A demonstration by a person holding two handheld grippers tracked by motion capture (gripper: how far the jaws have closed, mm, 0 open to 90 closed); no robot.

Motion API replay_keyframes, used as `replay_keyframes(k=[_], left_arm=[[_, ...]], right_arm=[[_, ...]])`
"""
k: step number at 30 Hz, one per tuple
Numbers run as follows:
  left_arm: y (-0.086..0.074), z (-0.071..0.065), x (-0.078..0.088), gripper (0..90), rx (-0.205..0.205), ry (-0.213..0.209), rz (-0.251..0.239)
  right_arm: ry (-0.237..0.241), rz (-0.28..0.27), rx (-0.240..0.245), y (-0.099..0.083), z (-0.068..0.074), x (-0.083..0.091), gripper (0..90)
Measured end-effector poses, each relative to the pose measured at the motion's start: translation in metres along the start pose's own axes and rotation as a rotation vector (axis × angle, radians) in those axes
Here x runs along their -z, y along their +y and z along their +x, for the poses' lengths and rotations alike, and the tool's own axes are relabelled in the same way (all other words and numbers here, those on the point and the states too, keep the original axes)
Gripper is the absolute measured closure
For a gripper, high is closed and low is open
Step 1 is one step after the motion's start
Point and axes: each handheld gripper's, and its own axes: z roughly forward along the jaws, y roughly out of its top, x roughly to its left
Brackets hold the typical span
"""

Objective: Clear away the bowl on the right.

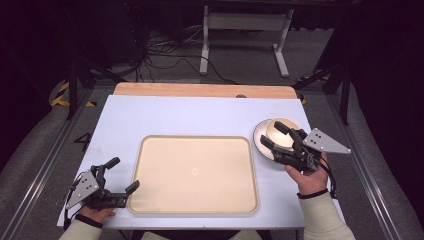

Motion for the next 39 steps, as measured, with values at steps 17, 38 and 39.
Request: replay_keyframes(k=[17,38,39], left_arm=[[0.0,0.0,0.0,0.3,0.0,0.0,0.0],[0.0,0.0,0.0,0.3,0.0,0.0,0.0],[0.0,0.0,0.0,0.3,0.0,0.0,0.0]], right_arm=[[-0.093,0.057,-0.024,0.005,-0.034,0.005,36.6],[-0.215,0.221,-0.077,0.012,-0.059,0.011,27.0],[-0.226,0.235,-0.086,0.013,-0.06,0.011,27.3]])
